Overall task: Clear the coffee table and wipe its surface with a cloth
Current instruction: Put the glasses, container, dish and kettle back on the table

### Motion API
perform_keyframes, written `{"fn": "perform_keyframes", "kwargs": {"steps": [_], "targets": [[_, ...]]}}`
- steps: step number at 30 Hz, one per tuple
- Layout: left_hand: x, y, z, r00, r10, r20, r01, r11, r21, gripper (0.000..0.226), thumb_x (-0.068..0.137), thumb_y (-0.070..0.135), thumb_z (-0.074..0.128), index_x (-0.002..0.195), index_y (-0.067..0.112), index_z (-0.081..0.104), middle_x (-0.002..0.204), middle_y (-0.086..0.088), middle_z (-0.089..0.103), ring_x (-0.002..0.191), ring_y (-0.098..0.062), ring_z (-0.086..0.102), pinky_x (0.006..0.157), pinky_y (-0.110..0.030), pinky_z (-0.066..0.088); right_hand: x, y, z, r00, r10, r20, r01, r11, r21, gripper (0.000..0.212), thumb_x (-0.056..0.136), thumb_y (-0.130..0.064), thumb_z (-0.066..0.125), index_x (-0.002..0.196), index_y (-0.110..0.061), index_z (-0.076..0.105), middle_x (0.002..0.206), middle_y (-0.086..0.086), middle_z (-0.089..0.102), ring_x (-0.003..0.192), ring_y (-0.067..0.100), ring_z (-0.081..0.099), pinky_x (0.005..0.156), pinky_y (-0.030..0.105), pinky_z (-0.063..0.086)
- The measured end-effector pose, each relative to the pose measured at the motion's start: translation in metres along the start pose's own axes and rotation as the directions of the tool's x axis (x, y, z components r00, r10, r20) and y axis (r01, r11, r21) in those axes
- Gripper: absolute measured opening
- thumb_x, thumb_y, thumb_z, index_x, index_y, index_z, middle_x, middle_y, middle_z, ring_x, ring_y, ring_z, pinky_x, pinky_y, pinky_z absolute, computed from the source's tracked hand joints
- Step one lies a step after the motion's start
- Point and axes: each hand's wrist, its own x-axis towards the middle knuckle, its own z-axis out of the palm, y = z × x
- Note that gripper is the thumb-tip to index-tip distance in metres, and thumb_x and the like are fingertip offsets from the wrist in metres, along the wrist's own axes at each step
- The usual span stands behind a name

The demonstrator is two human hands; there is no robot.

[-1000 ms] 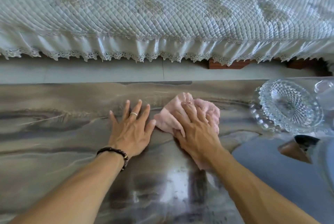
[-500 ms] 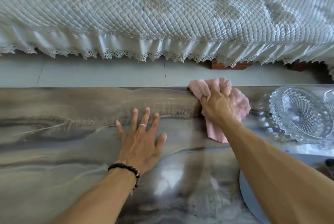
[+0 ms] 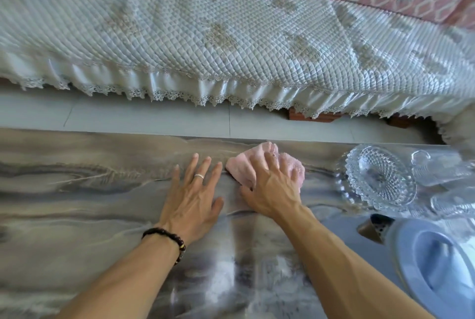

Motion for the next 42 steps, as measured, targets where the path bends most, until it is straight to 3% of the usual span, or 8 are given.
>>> {"fn": "perform_keyframes", "kwargs": {"steps": [8, 13, 17, 22, 29, 35, 39, 42], "targets": [[0.021, 0.071, -0.09, 0.981, 0.139, -0.136, -0.133, 0.99, 0.048, 0.062, 0.093, 0.047, 0.026, 0.142, 0.011, 0.042, 0.143, -0.012, 0.047, 0.137, -0.034, 0.036, 0.103, -0.058, 0.037, -0.055, 0.074, -0.133, 0.983, 0.015, -0.184, -0.005, 0.999, 0.054, 0.06, 0.095, -0.045, 0.05, 0.148, -0.024, 0.034, 0.161, 0.006, 0.02, 0.145, 0.026, 0.022, 0.115, 0.044, 0.026], [0.064, 0.168, -0.12, 0.966, 0.256, -0.032, -0.257, 0.966, -0.007, 0.078, 0.084, 0.056, -0.002, 0.152, 0.02, 0.012, 0.158, -0.002, 0.019, 0.146, -0.023, 0.012, 0.116, -0.046, 0.014, -0.071, 0.199, -0.164, 0.972, 0.198, -0.123, -0.185, 0.976, 0.111, 0.057, 0.094, -0.038, 0.05, 0.147, -0.024, 0.036, 0.155, 0.007, 0.031, 0.136, 0.031, 0.035, 0.108, 0.046, 0.038], [0.114, 0.244, -0.106, 0.958, 0.28, 0.066, -0.278, 0.96, -0.042, 0.063, 0.099, 0.05, 0.024, 0.152, 0.02, 0.006, 0.158, -0.007, 0.018, 0.142, -0.023, 0.023, 0.114, -0.042, 0.024, -0.053, 0.292, -0.146, 0.953, 0.301, -0.035, -0.286, 0.933, 0.22, 0.052, 0.095, -0.027, 0.049, 0.145, -0.019, 0.038, 0.139, 0.014, 0.046, 0.123, 0.036, 0.047, 0.1, 0.047, 0.044], [0.168, 0.31, -0.059, 0.936, 0.218, 0.275, -0.203, 0.976, -0.082, 0.071, 0.099, 0.046, 0.036, 0.153, 0.019, -0.002, 0.159, -0.009, 0.012, 0.142, -0.026, 0.023, 0.112, -0.042, 0.028, -0.022, 0.363, -0.094, 0.929, 0.359, 0.094, -0.367, 0.853, 0.37, 0.053, 0.096, -0.024, 0.045, 0.147, -0.014, 0.033, 0.141, 0.018, 0.043, 0.127, 0.04, 0.046, 0.104, 0.049, 0.041], [0.208, 0.339, 0.003, 0.923, 0.026, 0.384, 0.002, 0.997, -0.074, 0.08, 0.097, 0.041, 0.047, 0.151, 0.007, -0.001, 0.14, -0.019, 0.042, 0.121, -0.029, 0.049, 0.1, -0.035, 0.04, 0.008, 0.397, -0.044, 0.925, 0.371, 0.08, -0.368, 0.824, 0.43, 0.067, 0.089, 0.004, 0.04, 0.152, -0.003, 0.018, 0.149, 0.026, 0.031, 0.126, 0.042, 0.048, 0.1, 0.044, 0.041], [0.216, 0.357, 0.014, 0.903, -0.07, 0.424, 0.135, 0.983, -0.123, 0.083, 0.095, 0.019, 0.056, 0.149, 0.001, -0.005, 0.113, -0.017, 0.059, 0.07, -0.016, 0.056, 0.048, -0.017, 0.037, 0.02, 0.402, -0.043, 0.934, 0.348, 0.083, -0.349, 0.839, 0.418, 0.081, 0.084, 0.008, 0.039, 0.157, -0.009, 0.008, 0.14, 0.028, 0.044, 0.117, 0.042, 0.054, 0.097, 0.045, 0.048], [0.215, 0.363, 0.013, 0.911, -0.117, 0.396, 0.188, 0.971, -0.145, 0.075, 0.093, 0.001, 0.049, 0.149, -0.001, -0.001, 0.126, -0.02, 0.053, 0.096, -0.027, 0.06, 0.067, -0.022, 0.043, 0.02, 0.4, -0.045, 0.935, 0.355, 0.017, -0.333, 0.86, 0.386, 0.074, 0.087, 0.006, 0.04, 0.154, -0.007, 0.014, 0.122, 0.025, 0.056, 0.099, 0.04, 0.062, 0.085, 0.045, 0.055], [0.212, 0.362, -0.005, 0.928, -0.094, 0.361, 0.173, 0.966, -0.193, 0.075, 0.094, 0.003, 0.049, 0.149, 0.001, -0.003, 0.108, -0.014, 0.06, 0.079, -0.018, 0.059, 0.061, -0.015, 0.042, 0.02, 0.397, -0.057, 0.939, 0.339, -0.054, -0.287, 0.86, 0.422, 0.067, 0.087, 0.005, 0.041, 0.15, -0.009, 0.021, 0.107, 0.022, 0.06, 0.087, 0.038, 0.064, 0.076, 0.049, 0.058]]}}
